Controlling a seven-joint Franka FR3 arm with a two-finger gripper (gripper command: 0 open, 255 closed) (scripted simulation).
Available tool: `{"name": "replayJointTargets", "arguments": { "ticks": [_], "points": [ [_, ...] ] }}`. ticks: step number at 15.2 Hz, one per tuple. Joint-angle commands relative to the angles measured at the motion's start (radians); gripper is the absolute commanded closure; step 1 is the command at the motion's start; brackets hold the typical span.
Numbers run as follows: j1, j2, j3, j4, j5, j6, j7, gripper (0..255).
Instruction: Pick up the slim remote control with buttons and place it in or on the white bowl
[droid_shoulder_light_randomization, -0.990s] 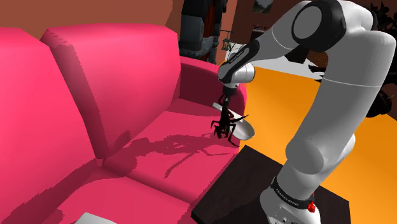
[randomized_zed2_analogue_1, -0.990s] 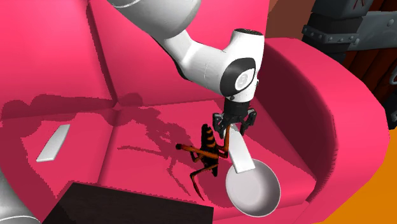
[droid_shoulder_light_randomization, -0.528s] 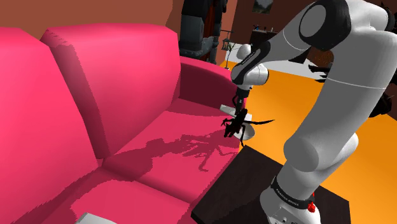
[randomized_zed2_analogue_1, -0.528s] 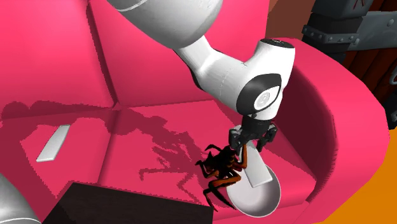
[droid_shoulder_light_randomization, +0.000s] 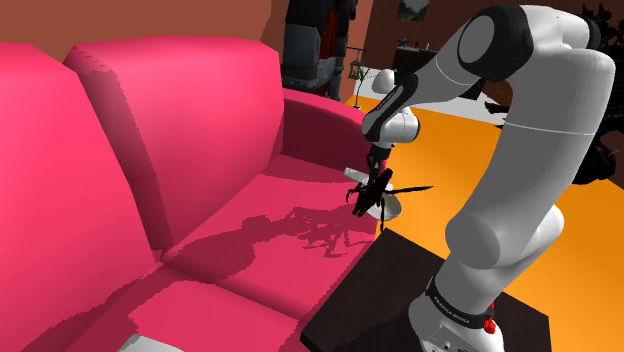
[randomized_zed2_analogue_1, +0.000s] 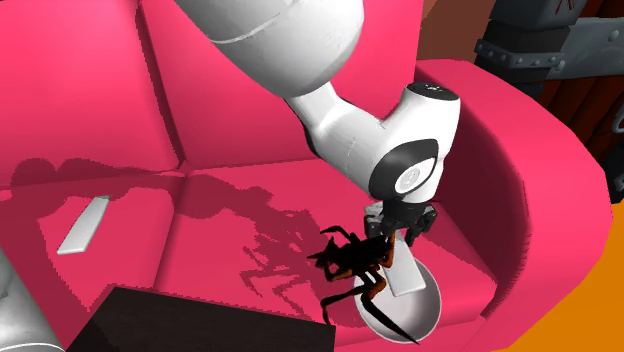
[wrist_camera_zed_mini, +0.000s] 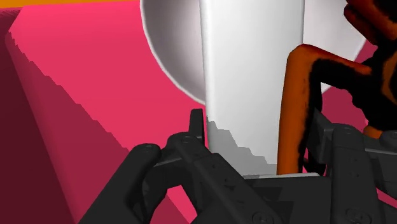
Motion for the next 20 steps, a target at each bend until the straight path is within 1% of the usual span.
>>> {"name": "replayJointTargets", "arguments": {
  "ticks": [1, 5, 12, 13, 15, 16, 17, 18, 20],
  "points": [
    [-0.007, 0.04, 0.003, -0.011, 0.012, -0.003, -0.015, 255],
    [-0.015, 0.087, 0.015, -0.011, 0.036, 0.042, -0.031, 255],
    [-0.02, 0.086, 0.019, -0.011, 0.033, 0.042, -0.03, 255],
    [-0.005, 0.094, 0.023, -0.013, 0.031, 0.052, -0.007, 0],
    [0.006, 0.13, 0.033, 0.037, 0.036, 0.039, 0.012, 0],
    [-0.009, 0.144, 0.036, 0.047, 0.046, 0.043, -0.009, 0],
    [-0.011, 0.143, 0.037, 0.025, 0.05, 0.063, -0.015, 0],
    [-0.022, 0.086, 0.021, -0.011, 0.032, 0.043, -0.029, 0],
    [-0.011, 0.024, 0.006, -0.009, 0.002, -0.019, -0.008, 0]
  ]
}}
